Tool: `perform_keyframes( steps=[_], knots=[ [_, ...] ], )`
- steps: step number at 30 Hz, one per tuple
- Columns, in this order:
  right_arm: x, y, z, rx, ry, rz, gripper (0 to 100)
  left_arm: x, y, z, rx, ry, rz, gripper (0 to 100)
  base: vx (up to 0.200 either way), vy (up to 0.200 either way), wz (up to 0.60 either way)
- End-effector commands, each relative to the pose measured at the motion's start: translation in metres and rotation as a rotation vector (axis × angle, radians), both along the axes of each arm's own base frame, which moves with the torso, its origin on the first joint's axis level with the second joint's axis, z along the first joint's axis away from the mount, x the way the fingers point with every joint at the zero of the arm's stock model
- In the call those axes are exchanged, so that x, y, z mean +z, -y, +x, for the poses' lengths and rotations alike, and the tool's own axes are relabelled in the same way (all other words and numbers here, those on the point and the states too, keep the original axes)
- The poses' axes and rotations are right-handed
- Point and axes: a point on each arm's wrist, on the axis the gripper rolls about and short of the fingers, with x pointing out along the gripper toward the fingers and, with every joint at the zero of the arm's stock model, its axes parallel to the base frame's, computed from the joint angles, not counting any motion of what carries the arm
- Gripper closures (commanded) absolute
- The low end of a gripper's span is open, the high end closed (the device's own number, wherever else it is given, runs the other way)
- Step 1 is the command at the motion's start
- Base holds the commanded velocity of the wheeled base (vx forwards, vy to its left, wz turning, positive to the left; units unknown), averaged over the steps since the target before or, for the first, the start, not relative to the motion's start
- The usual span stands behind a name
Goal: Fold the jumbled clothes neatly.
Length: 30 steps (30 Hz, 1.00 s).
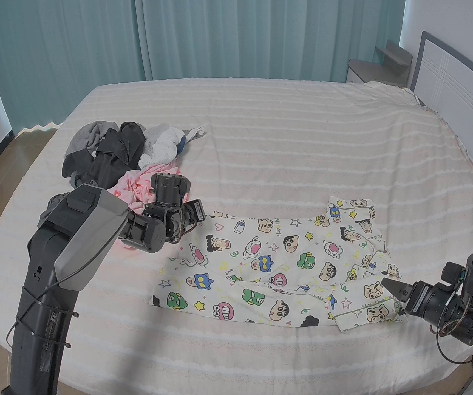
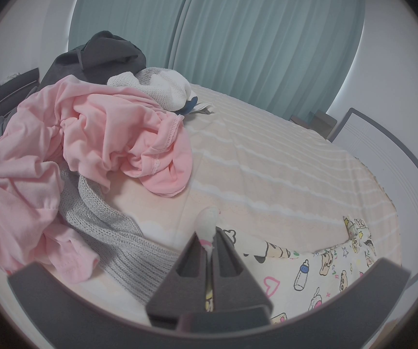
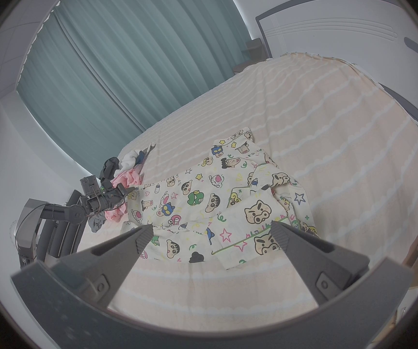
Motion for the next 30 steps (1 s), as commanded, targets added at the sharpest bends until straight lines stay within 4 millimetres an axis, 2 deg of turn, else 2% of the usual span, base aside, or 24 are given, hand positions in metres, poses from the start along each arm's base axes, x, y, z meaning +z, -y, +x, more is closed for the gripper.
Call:
perform_keyframes(
  steps=[1, 11, 12, 20, 23, 25, 27, 28, 30],
  knots=[
    [0.000, 0.000, 0.000, 0.001, -0.002, -0.001, 0, -0.001, 0.002, 0.002, 0.014, 0.011, 0.004, 100, 0.000, 0.000, 0.00],
    [0.000, 0.000, 0.000, 0.001, 0.000, 0.000, 0, -0.003, 0.001, 0.002, 0.021, 0.004, 0.009, 100, 0.000, 0.000, 0.00],
    [0.000, 0.000, 0.000, 0.001, 0.001, 0.001, 0, -0.004, 0.001, 0.002, 0.021, 0.004, 0.009, 0, 0.000, 0.000, 0.00],
    [0.000, 0.000, 0.000, 0.001, 0.001, 0.001, 0, 0.004, -0.001, 0.005, 0.043, 0.028, 0.008, 0, 0.000, 0.000, 0.00],
    [0.000, 0.000, 0.000, 0.001, 0.002, 0.001, 0, 0.016, -0.009, 0.004, 0.085, 0.055, 0.007, 0, 0.000, 0.000, 0.00],
    [0.001, 0.000, -0.001, 0.002, 0.004, 0.002, 0, 0.027, -0.014, -0.004, 0.092, 0.048, 0.001, 0, 0.000, 0.000, 0.00],
    [0.001, 0.000, -0.001, 0.000, 0.003, 0.004, 0, 0.041, -0.022, -0.025, 0.080, 0.009, -0.023, 0, 0.000, 0.000, 0.00],
    [0.001, 0.000, -0.001, 0.000, 0.003, 0.004, 0, 0.043, -0.023, -0.028, 0.077, 0.004, -0.030, 0, 0.000, 0.000, 0.00],
    [0.001, 0.000, -0.001, -0.001, 0.004, 0.006, 0, 0.052, -0.027, -0.053, 0.065, -0.047, -0.071, 0, 0.000, 0.000, 0.00]
  ],
)
